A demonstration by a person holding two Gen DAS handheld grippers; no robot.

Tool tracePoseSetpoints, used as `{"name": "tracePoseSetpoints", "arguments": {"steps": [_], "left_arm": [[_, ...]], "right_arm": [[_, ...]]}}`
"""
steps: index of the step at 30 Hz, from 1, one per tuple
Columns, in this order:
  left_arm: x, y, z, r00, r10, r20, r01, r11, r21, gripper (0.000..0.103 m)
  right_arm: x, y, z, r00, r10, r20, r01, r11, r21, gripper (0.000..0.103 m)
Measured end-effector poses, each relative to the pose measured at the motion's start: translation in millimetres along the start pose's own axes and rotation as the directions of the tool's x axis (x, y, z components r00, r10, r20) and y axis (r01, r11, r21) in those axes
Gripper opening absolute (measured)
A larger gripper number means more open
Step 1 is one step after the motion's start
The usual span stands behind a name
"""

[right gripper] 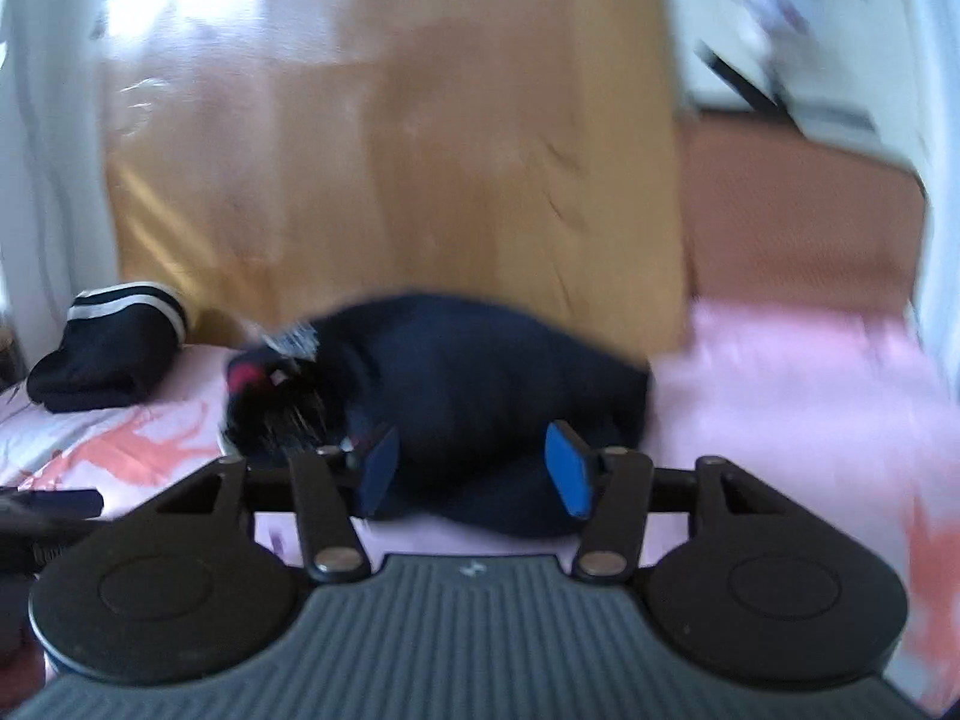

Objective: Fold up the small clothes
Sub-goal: 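Grasp the navy reindeer sweater with the right tool while the left tool grasps it too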

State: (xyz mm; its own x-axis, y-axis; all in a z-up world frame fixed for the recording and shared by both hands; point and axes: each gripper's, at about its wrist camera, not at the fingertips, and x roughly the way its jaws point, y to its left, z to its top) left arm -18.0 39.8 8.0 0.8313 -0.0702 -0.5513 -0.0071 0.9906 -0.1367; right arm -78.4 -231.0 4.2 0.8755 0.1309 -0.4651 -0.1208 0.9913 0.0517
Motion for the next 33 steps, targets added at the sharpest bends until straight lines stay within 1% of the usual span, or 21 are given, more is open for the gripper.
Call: {"name": "tracePoseSetpoints", "arguments": {"steps": [2,4,6,7,8,9,10,11,12,13,14,15,16,17,19,21,23,26,28,30,33], "left_arm": [[-1,-1,1,1.0,0.015,0.013,-0.015,1.0,0.019,0.096],[-2,1,3,0.999,0.027,0.025,-0.027,1.0,0.013,0.093],[-1,7,5,0.998,0.059,0.034,-0.059,0.998,-0.007,0.091],[0,10,6,0.996,0.078,0.031,-0.077,0.997,-0.016,0.09],[2,14,7,0.996,0.09,0.022,-0.09,0.996,-0.027,0.09],[5,19,8,0.996,0.092,0.005,-0.092,0.995,-0.043,0.089],[7,23,9,0.996,0.086,-0.013,-0.087,0.994,-0.062,0.089],[9,25,9,0.996,0.08,-0.03,-0.082,0.994,-0.076,0.088],[11,27,9,0.996,0.078,-0.042,-0.081,0.993,-0.082,0.088],[11,28,9,0.996,0.078,-0.046,-0.081,0.993,-0.082,0.087],[11,27,9,0.996,0.075,-0.047,-0.078,0.994,-0.079,0.087],[9,27,8,0.996,0.073,-0.043,-0.076,0.994,-0.074,0.087],[8,26,8,0.997,0.072,-0.038,-0.075,0.995,-0.067,0.087],[8,24,7,0.997,0.073,-0.035,-0.075,0.995,-0.061,0.087],[9,21,7,0.997,0.07,-0.034,-0.072,0.996,-0.046,0.088],[8,18,6,0.997,0.07,-0.026,-0.071,0.997,-0.029,0.088],[6,15,6,0.997,0.074,-0.005,-0.074,0.997,-0.015,0.089],[1,4,8,0.997,0.06,0.039,-0.061,0.997,0.037,0.089],[-3,-4,12,0.997,0.031,0.067,-0.035,0.997,0.064,0.089],[-8,-16,18,0.995,0.002,0.1,-0.013,0.993,0.113,0.089],[-16,-32,28,0.987,-0.024,0.161,-0.009,0.979,0.202,0.09]], "right_arm": [[21,13,16,0.999,0.045,-0.019,-0.047,0.996,-0.073,0.046],[45,25,26,0.994,0.1,-0.048,-0.105,0.989,-0.104,0.044],[74,46,30,0.988,0.129,-0.083,-0.142,0.973,-0.18,0.044],[87,56,31,0.979,0.158,-0.128,-0.181,0.965,-0.192,0.044],[99,63,34,0.957,0.225,-0.186,-0.251,0.958,-0.137,0.044],[108,64,34,0.934,0.284,-0.216,-0.304,0.951,-0.061,0.047],[114,67,35,0.918,0.324,-0.229,-0.334,0.942,-0.007,0.052],[126,70,34,0.905,0.343,-0.25,-0.347,0.937,0.029,0.06],[133,73,31,0.903,0.343,-0.257,-0.345,0.938,0.038,0.055],[141,77,28,0.905,0.327,-0.273,-0.335,0.942,0.018,0.04],[149,83,28,0.905,0.314,-0.288,-0.332,0.943,-0.014,0.01],[152,83,31,0.898,0.325,-0.298,-0.344,0.939,-0.01,0.008],[145,74,37,0.902,0.354,-0.248,-0.358,0.933,0.031,0.008],[130,68,48,0.912,0.368,-0.183,-0.367,0.929,0.041,0.008],[100,46,72,0.939,0.339,-0.062,-0.336,0.941,0.046,0.008],[61,9,94,0.943,0.329,0.048,-0.332,0.936,0.115,0.008],[25,-29,108,0.947,0.288,0.141,-0.308,0.939,0.154,0.008],[-34,-76,115,0.945,0.215,0.245,-0.265,0.944,0.197,0.008],[-58,-93,112,0.945,0.165,0.281,-0.232,0.947,0.224,0.008],[-83,-112,100,0.945,0.13,0.3,-0.211,0.943,0.257,0.008],[-109,-132,71,0.964,0.039,0.264,-0.111,0.959,0.262,0.008]]}}
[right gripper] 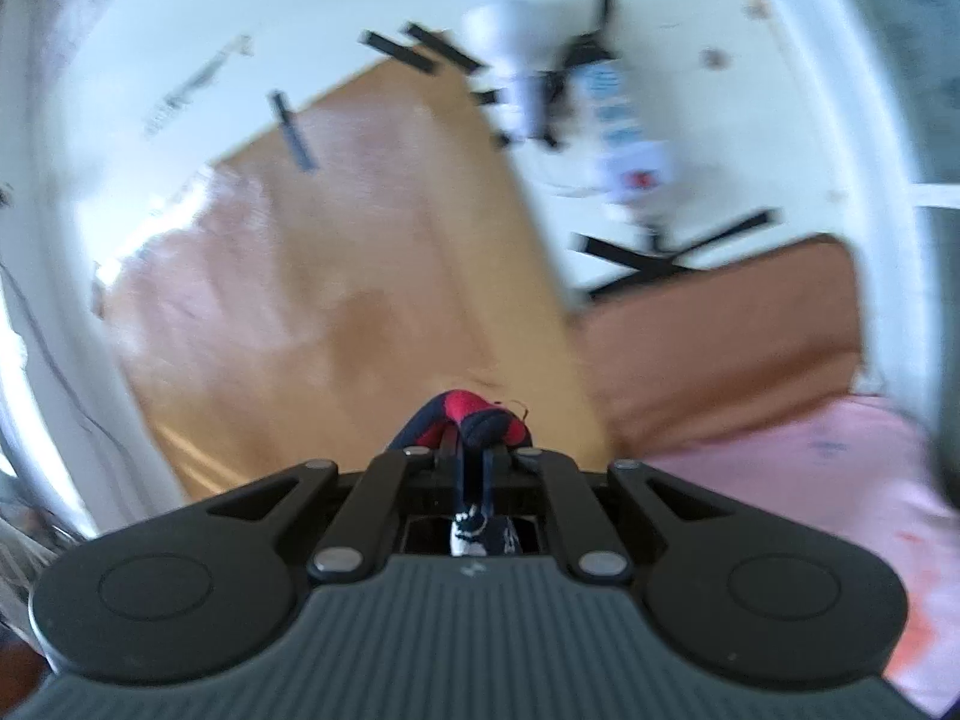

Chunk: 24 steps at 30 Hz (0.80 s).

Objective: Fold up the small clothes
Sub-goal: 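Grasp the navy reindeer sweater with the right tool while the left tool grasps it too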

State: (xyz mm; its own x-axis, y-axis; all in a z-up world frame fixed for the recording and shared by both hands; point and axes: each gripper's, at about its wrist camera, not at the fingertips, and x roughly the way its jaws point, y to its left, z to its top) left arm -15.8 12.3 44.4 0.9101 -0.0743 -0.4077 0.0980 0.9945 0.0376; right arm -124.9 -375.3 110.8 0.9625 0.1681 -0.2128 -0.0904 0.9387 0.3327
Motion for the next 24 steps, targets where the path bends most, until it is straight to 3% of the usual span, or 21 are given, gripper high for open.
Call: {"name": "tracePoseSetpoints", "arguments": {"steps": [2,3,4,5,6,7,8,10,12,13,15,18,20,21,23,24], "left_arm": [[1,-10,6,0.999,0.013,0.036,-0.016,0.997,0.073,0.092],[4,-14,9,0.999,0.019,0.046,-0.024,0.994,0.102,0.092],[8,-18,11,0.999,0.023,0.045,-0.028,0.992,0.125,0.092],[11,-21,13,0.999,0.024,0.036,-0.028,0.991,0.134,0.092],[15,-23,15,0.999,0.024,0.026,-0.027,0.99,0.138,0.092],[18,-24,16,1.0,0.025,0.018,-0.028,0.99,0.14,0.092],[19,-26,16,0.999,0.028,0.015,-0.03,0.989,0.142,0.092],[18,-30,16,0.999,0.032,0.013,-0.034,0.989,0.141,0.093],[18,-30,14,1.0,0.03,0.003,-0.03,0.99,0.136,0.094],[20,-31,14,1.0,0.031,-0.002,-0.03,0.99,0.141,0.094],[24,-37,14,1.0,0.031,-0.004,-0.029,0.985,0.171,0.094],[30,-47,16,1.0,0.02,0.008,-0.021,0.976,0.217,0.094],[37,-53,19,1.0,0.012,0.01,-0.014,0.972,0.234,0.094],[40,-56,21,1.0,0.008,0.01,-0.011,0.971,0.237,0.094],[45,-60,24,1.0,0.002,0.007,-0.004,0.971,0.238,0.094],[47,-62,25,1.0,0.002,0.005,-0.003,0.971,0.238,0.094]], "right_arm": [[-18,-28,-13,0.991,-0.129,-0.029,0.129,0.992,0.003,0.009],[-21,-40,-21,0.973,-0.226,-0.046,0.225,0.974,-0.014,0.01],[-21,-54,-29,0.941,-0.328,-0.086,0.324,0.944,-0.055,0.01],[-16,-66,-40,0.895,-0.42,-0.15,0.408,0.907,-0.101,0.011],[-11,-78,-52,0.856,-0.477,-0.202,0.462,0.879,-0.117,0.011],[-11,-89,-64,0.833,-0.499,-0.239,0.489,0.866,-0.103,0.011],[-11,-95,-74,0.825,-0.498,-0.267,0.493,0.865,-0.089,0.013],[-10,-97,-94,0.825,-0.465,-0.321,0.464,0.882,-0.085,0.03],[-12,-100,-107,0.864,-0.352,-0.36,0.379,0.925,0.005,0.056],[-15,-105,-110,0.891,-0.263,-0.369,0.318,0.943,0.094,0.061],[-19,-113,-113,0.905,-0.172,-0.39,0.264,0.945,0.195,0.066],[-33,-117,-115,0.867,-0.293,-0.403,0.361,0.927,0.102,0.067],[-55,-125,-115,0.833,-0.389,-0.393,0.445,0.894,0.057,0.067],[-67,-129,-111,0.826,-0.435,-0.358,0.482,0.874,0.052,0.067],[-88,-119,-105,0.834,-0.503,-0.227,0.521,0.853,0.027,0.067],[-93,-107,-102,0.853,-0.496,-0.164,0.502,0.865,-0.004,0.067]]}}
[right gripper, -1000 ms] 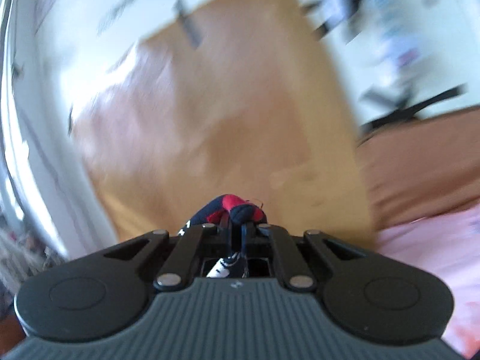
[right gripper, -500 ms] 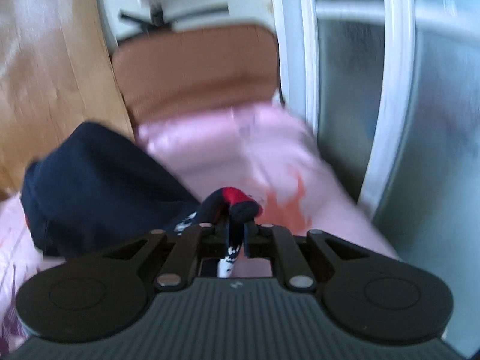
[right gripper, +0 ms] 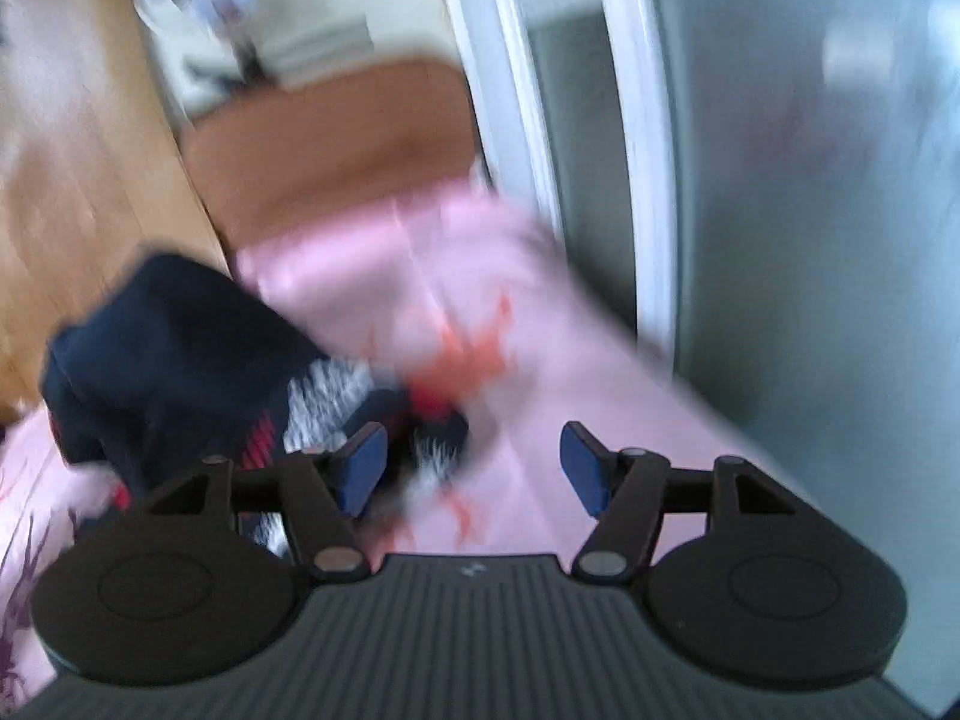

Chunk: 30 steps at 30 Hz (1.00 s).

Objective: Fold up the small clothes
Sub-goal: 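Grasp the navy reindeer sweater with the right tool while the left tool grasps it too, then lift the sweater high with both tools and shake it out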

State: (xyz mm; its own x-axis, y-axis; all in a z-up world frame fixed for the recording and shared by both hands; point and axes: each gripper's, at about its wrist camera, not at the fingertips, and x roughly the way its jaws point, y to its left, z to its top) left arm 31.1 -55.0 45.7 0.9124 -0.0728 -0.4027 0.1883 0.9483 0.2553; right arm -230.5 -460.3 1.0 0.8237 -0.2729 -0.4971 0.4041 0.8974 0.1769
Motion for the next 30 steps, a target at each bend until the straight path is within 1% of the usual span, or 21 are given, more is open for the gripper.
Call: {"name": "tracePoseSetpoints", "arguments": {"steps": [1,3,4,5,7,9,10,11,12,13,14,15,17,18,19,21,23,24,26,27,30], "left_arm": [[1,-2,1,1.0,0.0,0.0,0.0,1.0,0.0,0.094],[1,-2,2,1.0,0.001,0.007,-0.001,1.0,-0.003,0.094],[-1,-2,1,1.0,0.003,0.01,-0.003,1.0,-0.005,0.096],[-3,-1,0,1.0,0.007,0.012,-0.007,1.0,-0.003,0.096],[-5,3,-2,1.0,0.019,0.013,-0.019,1.0,0.008,0.097],[-8,7,-5,0.999,0.036,0.019,-0.037,0.999,0.026,0.097],[-9,9,-5,0.999,0.044,0.026,-0.045,0.998,0.038,0.097],[-9,10,-5,0.998,0.055,0.036,-0.057,0.997,0.057,0.097],[-9,10,-4,0.997,0.066,0.049,-0.07,0.994,0.081,0.097],[-8,10,-3,0.995,0.073,0.061,-0.079,0.991,0.104,0.098],[-6,8,-1,0.994,0.076,0.074,-0.085,0.988,0.131,0.098],[-3,6,1,0.994,0.074,0.083,-0.087,0.984,0.155,0.098],[5,-1,7,0.993,0.064,0.099,-0.083,0.978,0.193,0.098],[10,-7,10,0.992,0.056,0.11,-0.079,0.973,0.215,0.098],[13,-13,12,0.991,0.048,0.122,-0.076,0.969,0.237,0.098],[18,-29,16,0.988,0.02,0.156,-0.066,0.954,0.294,0.097],[19,-44,18,0.983,-0.019,0.184,-0.046,0.937,0.346,0.097],[19,-52,19,0.98,-0.042,0.195,-0.034,0.928,0.37,0.097],[20,-63,23,0.976,-0.084,0.199,-0.003,0.916,0.402,0.097],[21,-69,25,0.974,-0.107,0.198,0.016,0.91,0.413,0.097],[18,-84,31,0.963,-0.175,0.203,0.07,0.894,0.442,0.094]], "right_arm": [[-5,13,1,0.999,0.039,0.033,-0.037,0.998,-0.046,0.067],[-3,54,0,0.986,0.161,0.044,-0.151,0.973,-0.176,0.066],[2,78,-5,0.976,0.214,0.029,-0.2,0.946,-0.257,0.065],[9,104,-13,0.968,0.252,0.007,-0.234,0.907,-0.349,0.064],[29,155,-34,0.961,0.272,-0.042,-0.253,0.815,-0.521,0.062],[49,188,-54,0.966,0.248,-0.067,-0.231,0.726,-0.647,0.058],[58,200,-62,0.972,0.226,-0.065,-0.205,0.677,-0.707,0.057],[63,205,-71,0.981,0.191,-0.04,-0.152,0.619,-0.77,0.046],[71,209,-73,0.989,0.149,0.004,-0.081,0.559,-0.825,0.036],[72,206,-73,0.991,0.129,0.047,-0.027,0.518,-0.855,0.033],[71,200,-63,0.991,0.117,0.068,-0.003,0.522,-0.853,0.024],[70,193,-50,0.991,0.113,0.074,-0.002,0.556,-0.831,0.019],[67,175,-23,0.991,0.102,0.091,0.005,0.64,-0.768,0.011],[70,170,-13,0.99,0.086,0.115,0.028,0.671,-0.741,0.011],[72,165,-7,0.988,0.063,0.144,0.06,0.693,-0.719,0.011],[81,159,4,0.98,0.027,0.199,0.118,0.724,-0.679,0.01],[86,155,17,0.972,0.023,0.235,0.129,0.78,-0.612,0.01],[81,147,23,0.968,0.024,0.251,0.125,0.818,-0.561,0.01],[85,134,39,0.963,0.025,0.268,0.107,0.879,-0.464,0.01],[87,129,45,0.96,0.018,0.281,0.109,0.896,-0.431,0.01],[89,120,60,0.944,0.009,0.329,0.118,0.925,-0.362,0.01]]}}
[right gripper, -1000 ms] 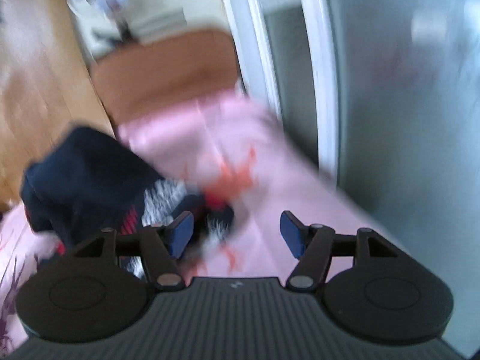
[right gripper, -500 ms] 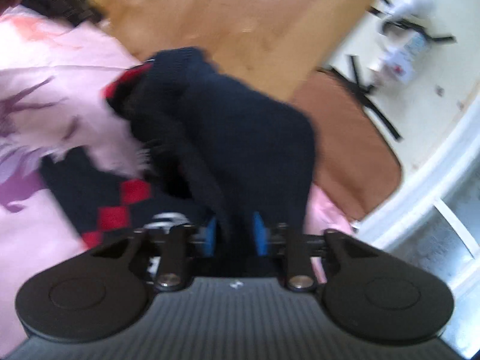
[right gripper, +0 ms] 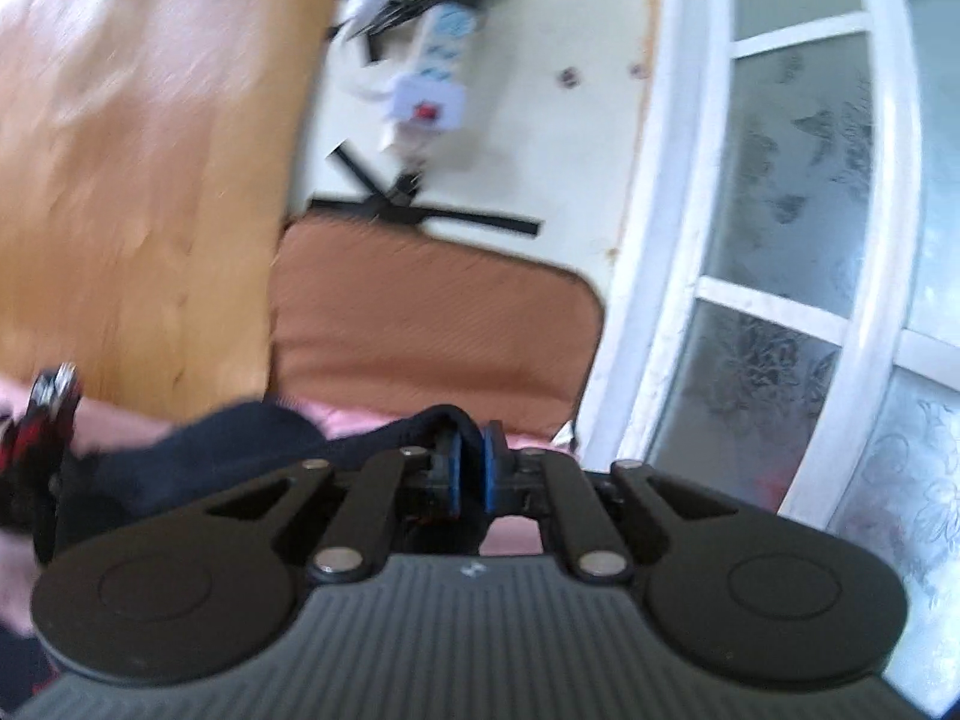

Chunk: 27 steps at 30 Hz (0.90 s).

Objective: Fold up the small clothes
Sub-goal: 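Lift the sweater high with both tools and shake it out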

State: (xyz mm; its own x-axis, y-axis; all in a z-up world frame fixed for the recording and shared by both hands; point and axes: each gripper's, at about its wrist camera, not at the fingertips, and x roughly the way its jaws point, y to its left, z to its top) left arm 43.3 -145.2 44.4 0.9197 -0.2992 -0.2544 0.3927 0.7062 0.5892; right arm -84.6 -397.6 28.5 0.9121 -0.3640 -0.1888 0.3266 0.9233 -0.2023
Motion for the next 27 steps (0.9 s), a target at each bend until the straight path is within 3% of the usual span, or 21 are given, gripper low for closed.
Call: {"name": "tracePoseSetpoints", "arguments": {"steps": [5,11,16,18,20,21,23,25,27], "left_arm": [[-5,-20,14,0.996,-0.068,0.056,0.066,0.997,0.034,0.094],[-18,-42,23,0.982,-0.151,0.11,0.145,0.987,0.063,0.095],[-17,-60,23,0.985,-0.128,0.112,0.116,0.987,0.112,0.094],[-13,-58,23,0.987,-0.132,0.094,0.124,0.989,0.079,0.086],[-4,-51,28,0.988,-0.138,0.07,0.137,0.99,0.03,0.06],[0,-45,31,0.988,-0.142,0.053,0.142,0.99,0.0,0.054],[8,-29,36,0.989,-0.145,0.025,0.147,0.986,-0.076,0.027],[13,-15,39,0.992,-0.122,0.007,0.122,0.985,-0.121,0.008],[6,3,42,0.999,-0.046,0.028,0.051,0.982,-0.18,0.007]], "right_arm": [[-8,-14,23,0.996,-0.003,0.089,-0.004,0.997,0.078,0.009],[-25,-1,59,0.979,0.019,0.205,-0.025,0.999,0.023,0.007],[-40,10,80,0.963,0.049,0.265,-0.045,0.999,-0.021,0.007],[-47,12,87,0.954,0.056,0.293,-0.05,0.998,-0.028,0.007],[-56,12,94,0.945,0.062,0.321,-0.055,0.998,-0.03,0.006],[-61,12,97,0.941,0.064,0.332,-0.056,0.998,-0.034,0.006],[-71,11,102,0.933,0.063,0.355,-0.049,0.998,-0.049,0.006],[-81,10,106,0.926,0.063,0.373,-0.044,0.997,-0.059,0.006],[-91,9,110,0.919,0.067,0.389,-0.046,0.997,-0.064,0.006]]}}
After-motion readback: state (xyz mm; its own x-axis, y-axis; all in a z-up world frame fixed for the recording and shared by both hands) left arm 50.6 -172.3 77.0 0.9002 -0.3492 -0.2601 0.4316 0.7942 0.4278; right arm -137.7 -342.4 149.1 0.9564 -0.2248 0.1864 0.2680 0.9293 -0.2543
